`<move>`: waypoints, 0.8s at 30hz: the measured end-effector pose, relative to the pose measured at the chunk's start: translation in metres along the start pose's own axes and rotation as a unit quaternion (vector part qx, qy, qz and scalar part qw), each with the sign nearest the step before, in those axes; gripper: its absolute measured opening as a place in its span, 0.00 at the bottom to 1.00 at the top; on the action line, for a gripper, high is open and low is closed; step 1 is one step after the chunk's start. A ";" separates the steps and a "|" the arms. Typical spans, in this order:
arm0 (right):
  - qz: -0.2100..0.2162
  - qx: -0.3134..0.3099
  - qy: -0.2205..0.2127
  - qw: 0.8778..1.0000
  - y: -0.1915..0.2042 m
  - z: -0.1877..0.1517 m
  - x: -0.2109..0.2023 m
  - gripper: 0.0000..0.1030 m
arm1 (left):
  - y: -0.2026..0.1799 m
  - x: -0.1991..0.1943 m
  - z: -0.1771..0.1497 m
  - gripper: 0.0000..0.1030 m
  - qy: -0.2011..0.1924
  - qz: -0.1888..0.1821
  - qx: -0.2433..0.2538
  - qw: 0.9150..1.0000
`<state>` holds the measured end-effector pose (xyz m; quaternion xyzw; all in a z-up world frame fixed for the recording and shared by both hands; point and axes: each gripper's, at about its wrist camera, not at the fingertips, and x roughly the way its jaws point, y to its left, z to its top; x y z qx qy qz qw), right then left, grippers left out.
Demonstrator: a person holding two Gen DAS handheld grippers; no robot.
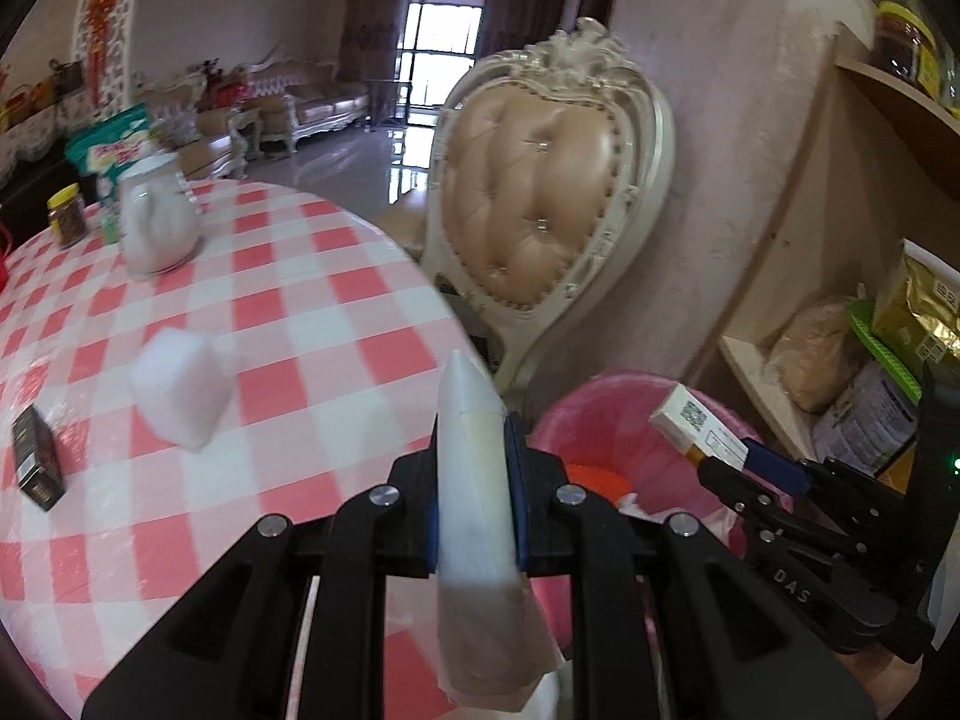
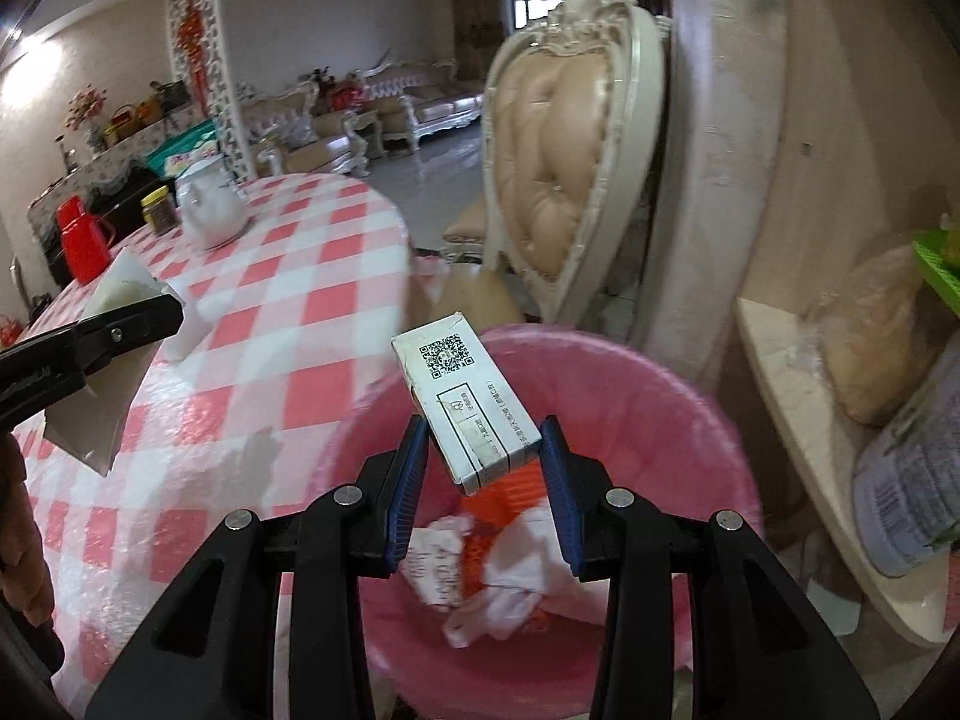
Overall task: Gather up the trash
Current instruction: 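Open the right tool to drop the card box while the left tool drops the foam roll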
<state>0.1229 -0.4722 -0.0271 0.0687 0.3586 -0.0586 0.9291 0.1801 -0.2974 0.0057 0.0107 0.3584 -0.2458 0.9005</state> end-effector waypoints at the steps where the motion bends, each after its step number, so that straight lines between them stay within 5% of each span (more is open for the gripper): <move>1: -0.004 0.003 -0.001 1.000 -0.006 0.000 0.000 0.36 | -0.005 0.002 0.001 0.16 0.001 -0.004 0.003 1.000; 18: -0.034 0.031 -0.008 0.999 -0.048 0.001 0.002 0.36 | -0.068 0.039 0.000 0.17 0.029 -0.054 0.035 0.997; 24: -0.040 0.037 -0.007 0.999 -0.054 0.000 0.001 0.36 | -0.075 0.047 0.000 0.31 0.037 -0.068 0.031 0.997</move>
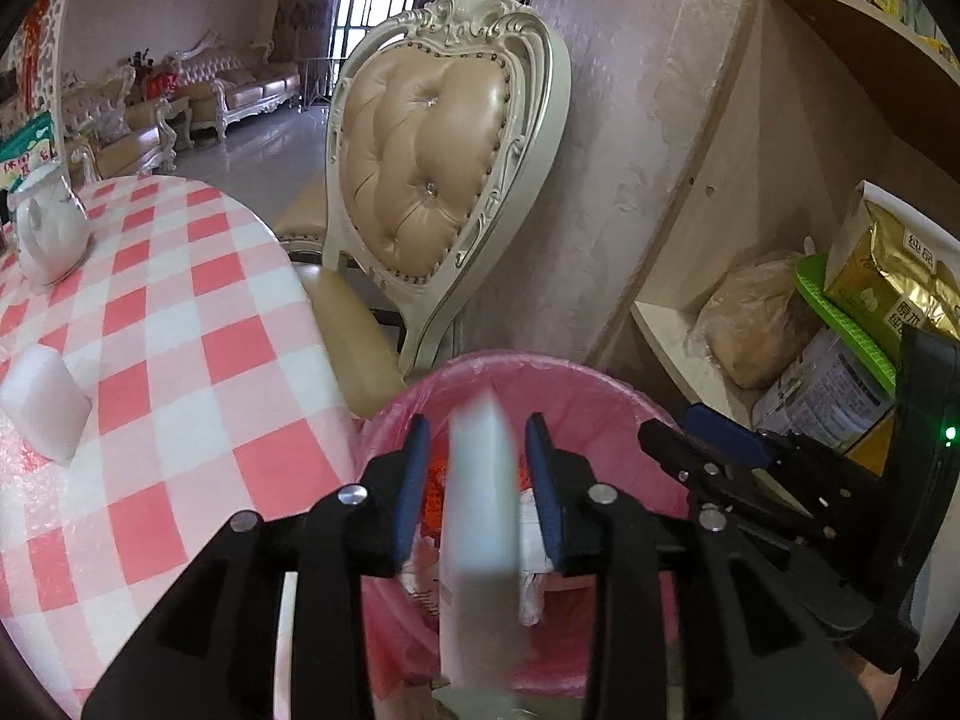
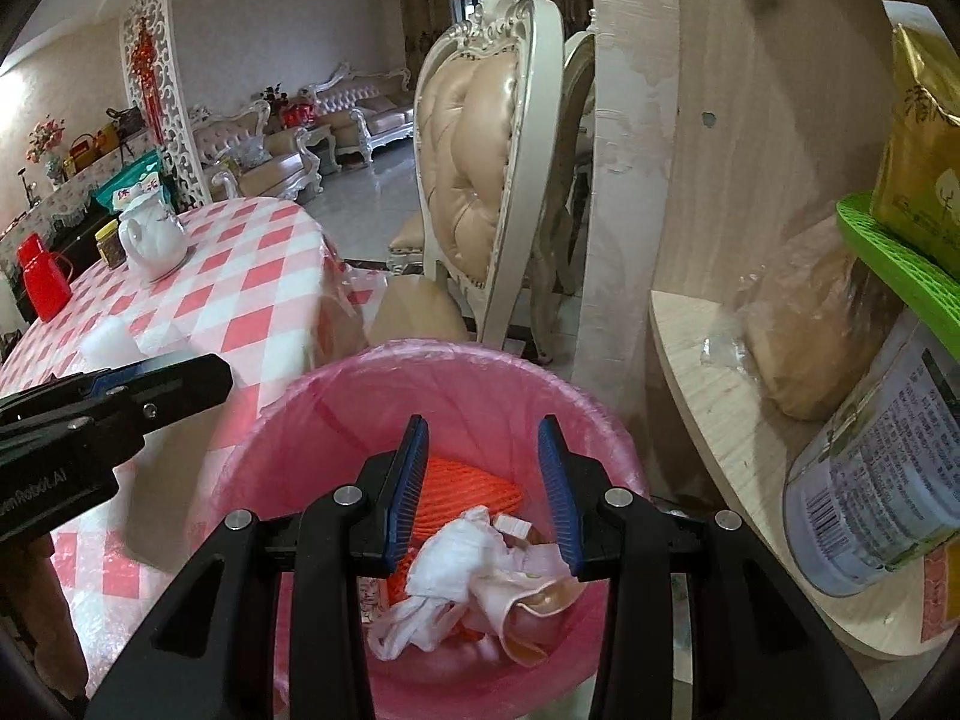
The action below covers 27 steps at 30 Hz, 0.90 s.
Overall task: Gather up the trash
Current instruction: 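Open the right tool to drop the card box while the left tool drops the foam roll, then move both open tools back over the table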
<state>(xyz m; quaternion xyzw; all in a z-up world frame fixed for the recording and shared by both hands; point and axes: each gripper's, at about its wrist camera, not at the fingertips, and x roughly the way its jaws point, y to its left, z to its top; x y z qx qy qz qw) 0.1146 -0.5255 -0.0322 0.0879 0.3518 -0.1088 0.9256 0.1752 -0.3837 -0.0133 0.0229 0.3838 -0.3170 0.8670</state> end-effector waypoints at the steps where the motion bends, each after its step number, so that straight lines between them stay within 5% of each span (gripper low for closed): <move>1: -0.002 0.001 0.000 1.000 -0.001 0.000 0.000 0.37 | 0.000 0.001 0.000 0.31 0.001 0.001 0.000 1.000; 27: 0.012 0.005 -0.033 0.999 0.024 0.010 -0.016 0.74 | 0.060 -0.044 0.006 0.42 -0.041 0.047 -0.022 0.998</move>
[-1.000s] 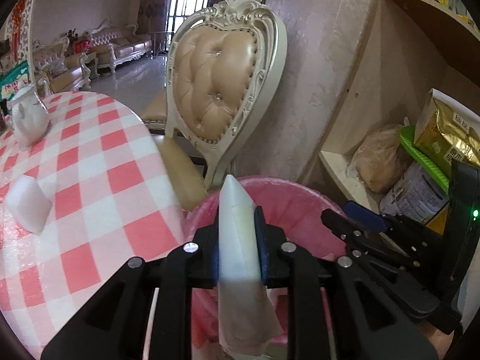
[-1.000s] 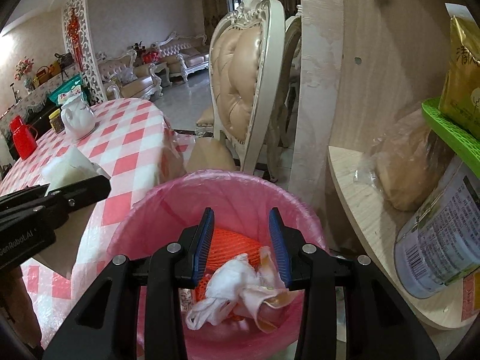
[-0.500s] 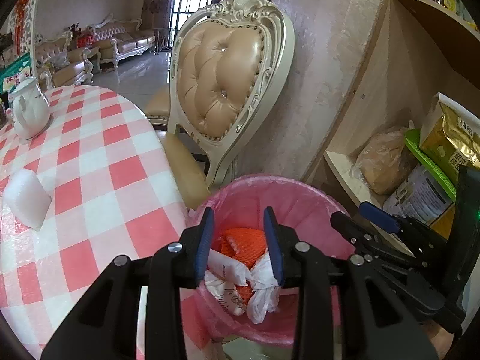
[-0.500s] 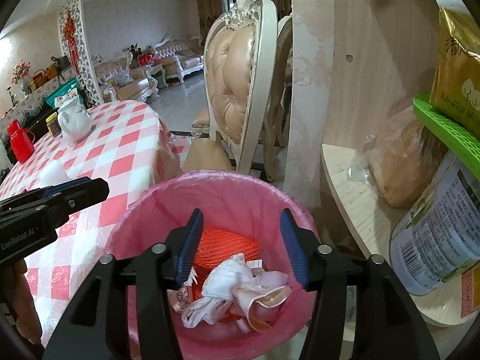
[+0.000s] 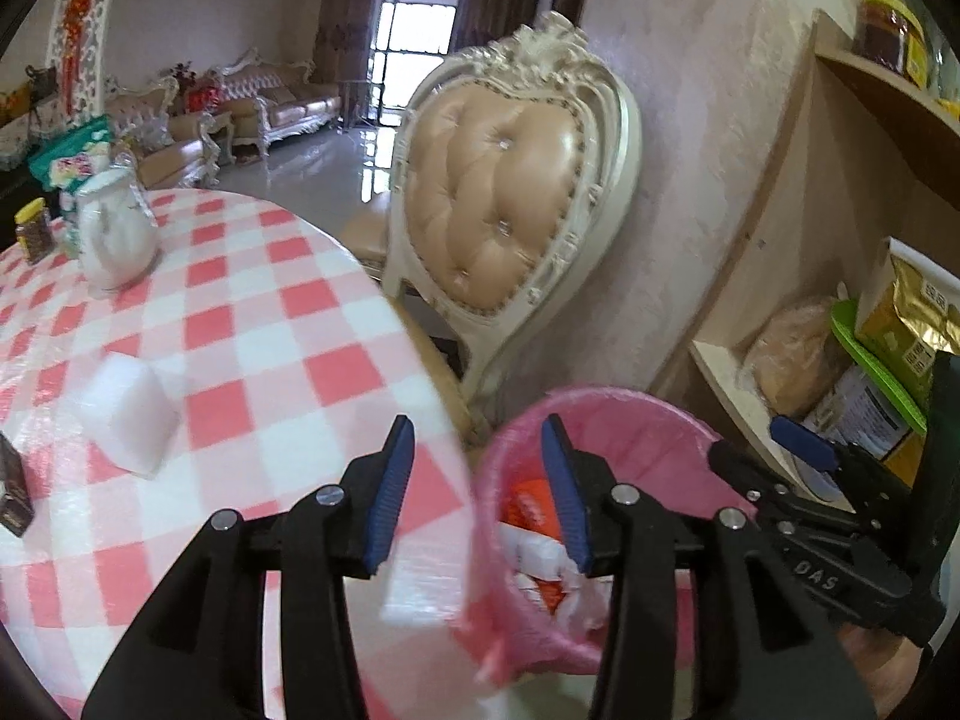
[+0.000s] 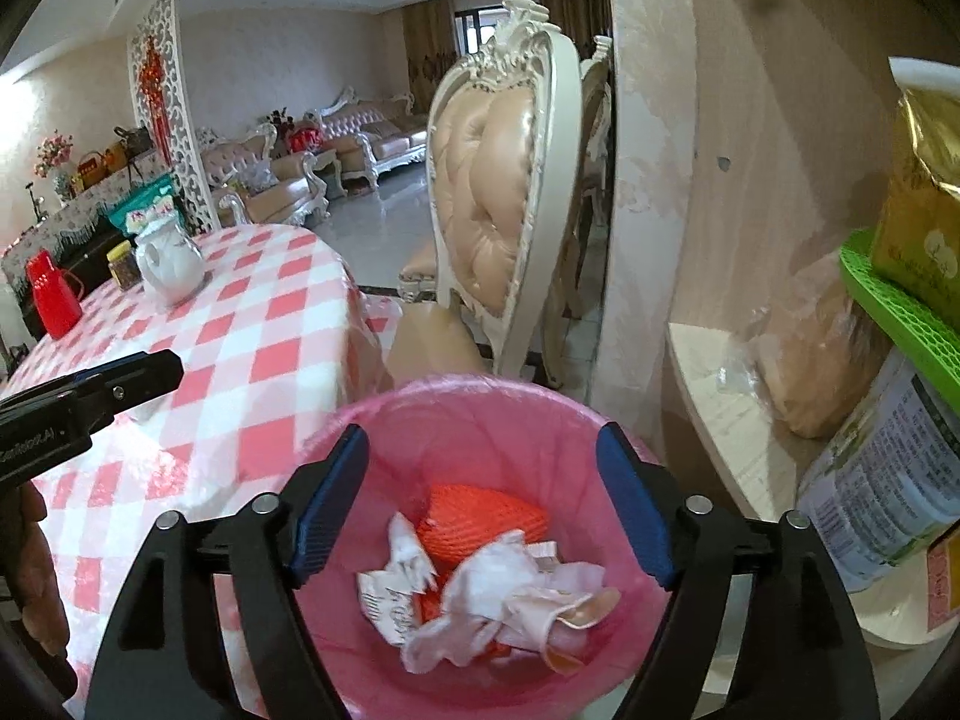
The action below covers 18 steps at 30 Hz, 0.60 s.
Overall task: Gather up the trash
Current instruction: 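Move both open tools back over the table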
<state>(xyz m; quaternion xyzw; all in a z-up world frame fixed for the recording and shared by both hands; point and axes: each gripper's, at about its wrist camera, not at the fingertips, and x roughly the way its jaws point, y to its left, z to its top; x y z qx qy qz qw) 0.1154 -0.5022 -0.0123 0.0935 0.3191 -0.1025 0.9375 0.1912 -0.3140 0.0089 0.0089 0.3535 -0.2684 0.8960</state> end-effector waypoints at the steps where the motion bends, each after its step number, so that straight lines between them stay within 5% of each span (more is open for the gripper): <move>1: 0.001 -0.001 -0.003 1.000 0.004 0.001 -0.001 0.74 | 0.006 -0.003 0.001 0.42 -0.003 0.006 -0.002 1.000; 18: 0.047 -0.029 -0.034 0.998 0.090 0.026 -0.009 0.82 | 0.126 -0.060 0.013 0.50 -0.054 0.104 -0.054 0.992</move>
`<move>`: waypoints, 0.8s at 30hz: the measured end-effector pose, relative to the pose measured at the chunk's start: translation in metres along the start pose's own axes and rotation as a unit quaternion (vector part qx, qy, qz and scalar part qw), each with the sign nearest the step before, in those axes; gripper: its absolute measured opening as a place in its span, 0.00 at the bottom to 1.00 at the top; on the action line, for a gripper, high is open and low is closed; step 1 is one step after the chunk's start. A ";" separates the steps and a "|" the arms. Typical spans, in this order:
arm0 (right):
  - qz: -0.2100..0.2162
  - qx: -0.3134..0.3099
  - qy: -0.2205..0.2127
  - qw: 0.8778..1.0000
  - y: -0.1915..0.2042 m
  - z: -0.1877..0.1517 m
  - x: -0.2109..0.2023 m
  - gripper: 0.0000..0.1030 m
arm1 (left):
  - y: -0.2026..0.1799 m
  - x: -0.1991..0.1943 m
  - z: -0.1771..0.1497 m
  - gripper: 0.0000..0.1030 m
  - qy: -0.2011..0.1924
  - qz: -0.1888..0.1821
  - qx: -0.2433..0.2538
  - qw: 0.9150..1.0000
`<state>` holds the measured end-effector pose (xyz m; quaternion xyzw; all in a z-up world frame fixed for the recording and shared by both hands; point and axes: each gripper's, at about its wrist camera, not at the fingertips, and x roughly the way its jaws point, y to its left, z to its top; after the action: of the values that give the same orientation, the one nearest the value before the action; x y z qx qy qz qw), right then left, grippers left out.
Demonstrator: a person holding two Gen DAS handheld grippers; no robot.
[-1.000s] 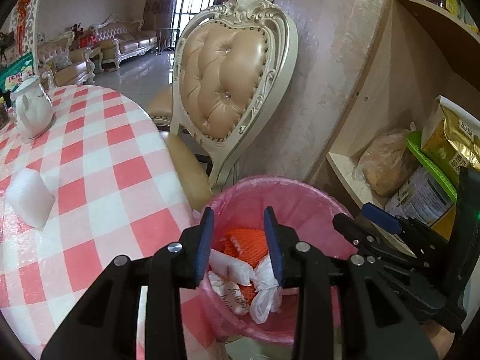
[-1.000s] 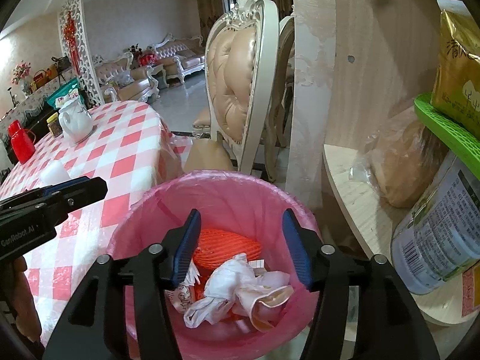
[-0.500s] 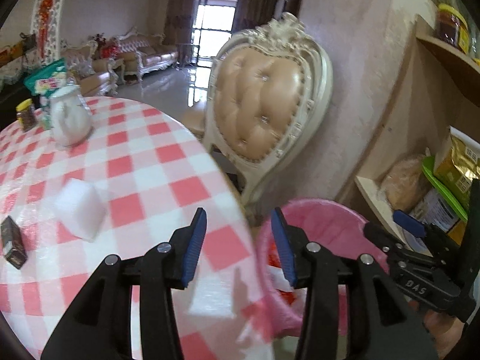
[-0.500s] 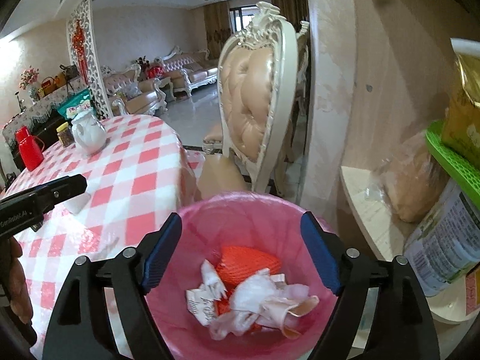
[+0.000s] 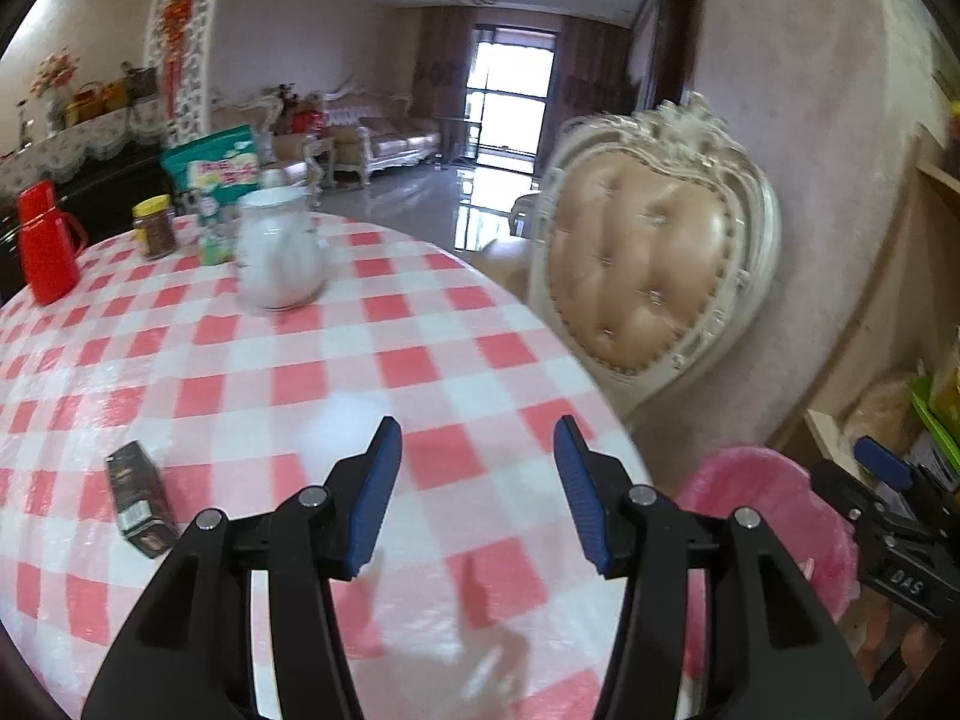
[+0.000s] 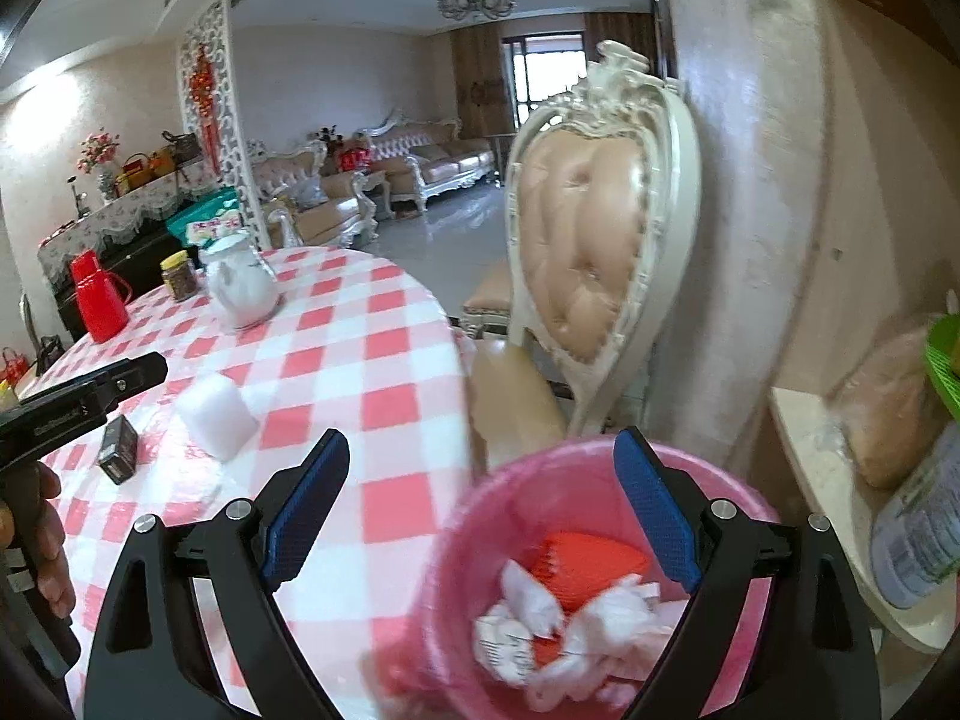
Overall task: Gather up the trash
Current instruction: 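Move both open tools back over the table, then grasp the black product box with the left tool while the right tool grasps the white foam block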
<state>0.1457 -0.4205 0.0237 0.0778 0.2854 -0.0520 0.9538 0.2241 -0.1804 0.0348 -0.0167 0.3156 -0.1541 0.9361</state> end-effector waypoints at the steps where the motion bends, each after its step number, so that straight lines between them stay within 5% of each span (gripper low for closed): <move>1: 0.002 -0.002 0.000 1.000 0.006 0.001 0.001 0.82 | 0.010 -0.001 0.001 0.50 -0.001 0.004 -0.008 1.000; 11: 0.037 -0.028 -0.004 0.999 0.074 0.017 0.014 0.82 | 0.099 -0.008 0.010 0.56 -0.003 0.070 -0.070 0.995; 24: 0.077 -0.056 0.014 0.995 0.164 0.026 0.053 0.82 | 0.203 0.005 -0.002 0.57 0.032 0.145 -0.147 0.978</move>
<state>0.2272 -0.2666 0.0357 0.0468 0.2947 0.0392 0.9536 0.2837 0.0115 0.0042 -0.1035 0.3640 0.0307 0.9251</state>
